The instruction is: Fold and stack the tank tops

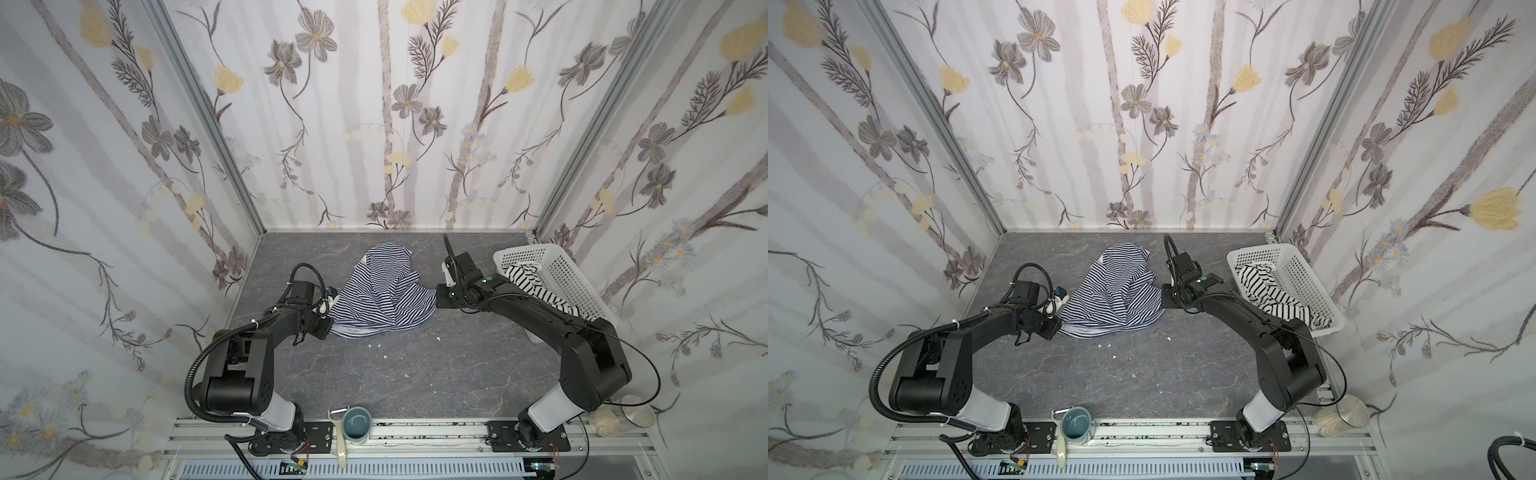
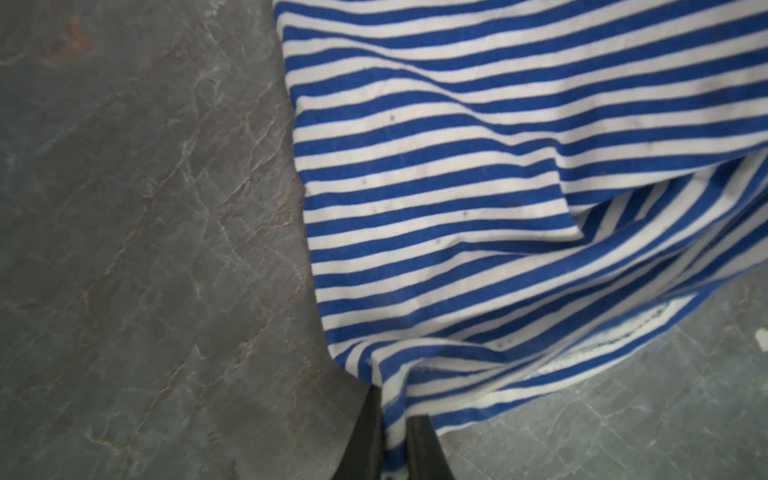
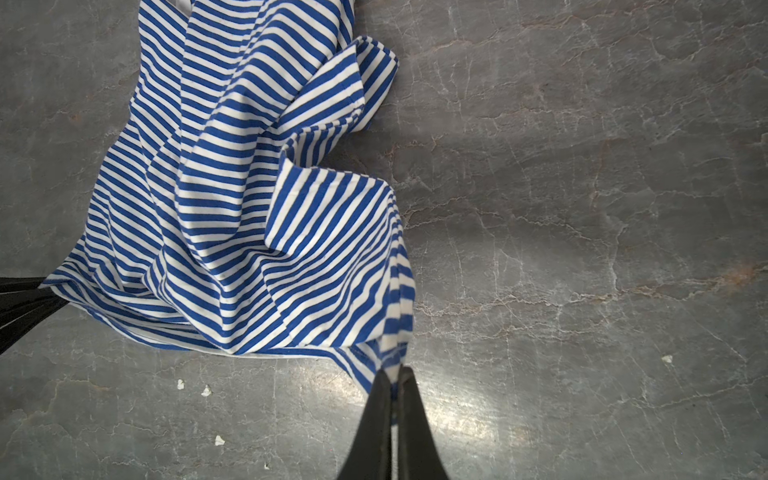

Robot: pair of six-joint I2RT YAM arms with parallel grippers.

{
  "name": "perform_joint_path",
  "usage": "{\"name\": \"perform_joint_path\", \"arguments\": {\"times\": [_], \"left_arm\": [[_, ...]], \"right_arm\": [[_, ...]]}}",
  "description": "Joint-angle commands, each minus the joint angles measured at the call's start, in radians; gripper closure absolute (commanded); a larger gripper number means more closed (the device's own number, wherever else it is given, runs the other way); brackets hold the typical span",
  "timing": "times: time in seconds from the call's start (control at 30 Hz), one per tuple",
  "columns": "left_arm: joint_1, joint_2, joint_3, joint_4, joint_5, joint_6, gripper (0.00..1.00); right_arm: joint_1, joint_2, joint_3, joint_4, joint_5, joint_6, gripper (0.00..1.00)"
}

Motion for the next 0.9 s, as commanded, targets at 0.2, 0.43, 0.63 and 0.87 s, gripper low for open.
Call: {"name": "perform_joint_path", "arguments": {"times": [0.2,0.43,0.63,0.87], "left_arm": [[0.002,-0.102,0.027,-0.006,-0.037,0.003,1.00],[0.002,-0.169,0.156,-0.131,-0.043,0.003,1.00],[0.002,-0.203,0.270,-0.206,-0.039,0.001,1.00],[0.002,-0.203,0.471,-0.281,-0.009,-0.035,1.00]], "right_arm": [[-0.031,-0.020,0.004,0.068,-0.034,0.008,1.00],[-0.062,-0.041,0.061,0.094,-0.126,0.021,1.00],[-0.101,-0.085,0.084,0.106,-0.201,0.033,1.00],[-0.149,-0.160,0.140,0.122,-0.296,0.075,1.00]]}}
